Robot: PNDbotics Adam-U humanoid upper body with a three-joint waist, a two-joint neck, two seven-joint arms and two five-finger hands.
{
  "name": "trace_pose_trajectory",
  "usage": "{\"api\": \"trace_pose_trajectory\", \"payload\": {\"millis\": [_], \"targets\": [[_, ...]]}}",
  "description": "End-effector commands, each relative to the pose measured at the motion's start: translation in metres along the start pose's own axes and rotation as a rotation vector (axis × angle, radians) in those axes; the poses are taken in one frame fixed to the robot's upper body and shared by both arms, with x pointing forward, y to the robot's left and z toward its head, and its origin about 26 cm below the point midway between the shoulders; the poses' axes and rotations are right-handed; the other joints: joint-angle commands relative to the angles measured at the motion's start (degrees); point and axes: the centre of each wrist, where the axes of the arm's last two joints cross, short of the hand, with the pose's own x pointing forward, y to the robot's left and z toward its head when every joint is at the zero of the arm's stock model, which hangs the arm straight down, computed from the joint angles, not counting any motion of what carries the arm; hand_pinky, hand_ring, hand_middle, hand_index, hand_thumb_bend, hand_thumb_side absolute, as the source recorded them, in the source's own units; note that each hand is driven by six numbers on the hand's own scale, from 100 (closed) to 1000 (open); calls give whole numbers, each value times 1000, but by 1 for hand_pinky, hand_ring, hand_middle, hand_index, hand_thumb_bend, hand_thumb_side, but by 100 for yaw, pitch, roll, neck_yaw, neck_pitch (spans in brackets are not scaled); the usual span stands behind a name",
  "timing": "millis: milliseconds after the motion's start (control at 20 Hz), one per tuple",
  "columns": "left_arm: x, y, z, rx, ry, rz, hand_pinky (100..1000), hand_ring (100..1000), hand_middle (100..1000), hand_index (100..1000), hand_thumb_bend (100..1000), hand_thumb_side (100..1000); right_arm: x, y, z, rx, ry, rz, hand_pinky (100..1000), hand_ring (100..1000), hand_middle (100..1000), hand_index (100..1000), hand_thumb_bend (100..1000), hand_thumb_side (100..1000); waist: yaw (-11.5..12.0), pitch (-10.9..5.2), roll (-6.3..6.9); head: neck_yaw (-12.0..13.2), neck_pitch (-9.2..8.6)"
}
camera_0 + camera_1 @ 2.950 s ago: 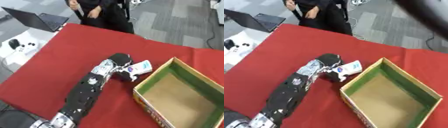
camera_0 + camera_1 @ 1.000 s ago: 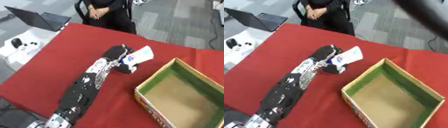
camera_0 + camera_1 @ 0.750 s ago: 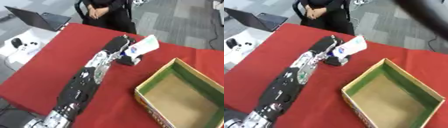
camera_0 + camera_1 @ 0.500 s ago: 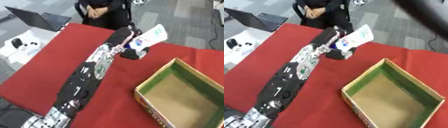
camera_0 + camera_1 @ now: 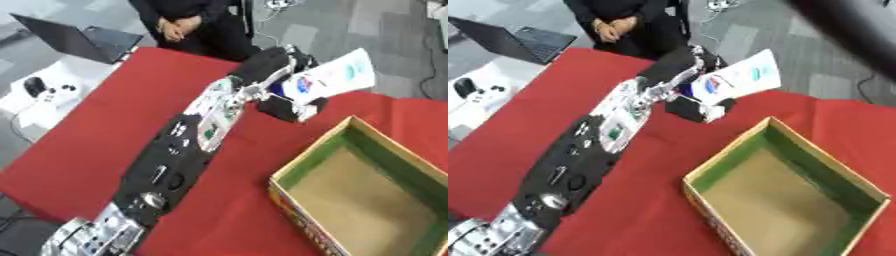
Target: Pick up objects on the table and place them in the box.
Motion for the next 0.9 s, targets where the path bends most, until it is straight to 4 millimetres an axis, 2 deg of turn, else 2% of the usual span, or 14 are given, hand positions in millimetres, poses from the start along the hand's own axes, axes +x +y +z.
{"api": "trace_pose_trajectory", "payload": {"millis": [50,400,600,650,700,750,800,850,900], "targets": [[8,5,-13,-27,-114,15,100,100,100,162,100,583,4,-5,-10,5,-47,8,139,307,379,393,155,990,-10,-41,-10,75,-27],[18,-3,-27,-173,-316,-24,100,100,100,161,100,591,4,-6,-13,-1,-68,5,142,307,378,391,152,991,-55,-37,2,133,-27],[16,-9,-27,-231,-406,-50,100,100,100,197,100,687,5,-7,-15,-3,-74,3,143,307,378,391,151,991,-74,-34,10,134,-27],[15,-11,-26,-241,-419,-52,100,100,100,322,100,736,5,-7,-15,-3,-75,2,143,307,378,391,151,991,-76,-33,10,131,-27],[14,-13,-25,-253,-439,-58,100,180,160,594,168,977,5,-7,-15,-3,-76,1,143,307,378,391,151,991,-76,-33,12,128,-27],[12,-14,-24,-269,-454,-69,431,473,516,777,252,1000,5,-6,-15,-3,-77,1,143,307,378,390,152,991,-74,-33,12,124,-27],[11,-14,-22,-280,-464,-81,256,406,432,736,234,1000,5,-6,-15,-2,-77,0,143,307,378,391,152,991,-70,-33,11,122,-27],[9,-14,-21,-286,-470,-90,731,619,706,872,298,1000,5,-6,-15,-2,-76,0,143,307,378,390,152,991,-68,-33,10,118,-27],[7,-15,-20,-278,-474,-89,836,674,752,906,318,1000,5,-6,-15,-1,-76,-1,143,308,378,389,152,991,-63,-34,7,112,-27]]}}
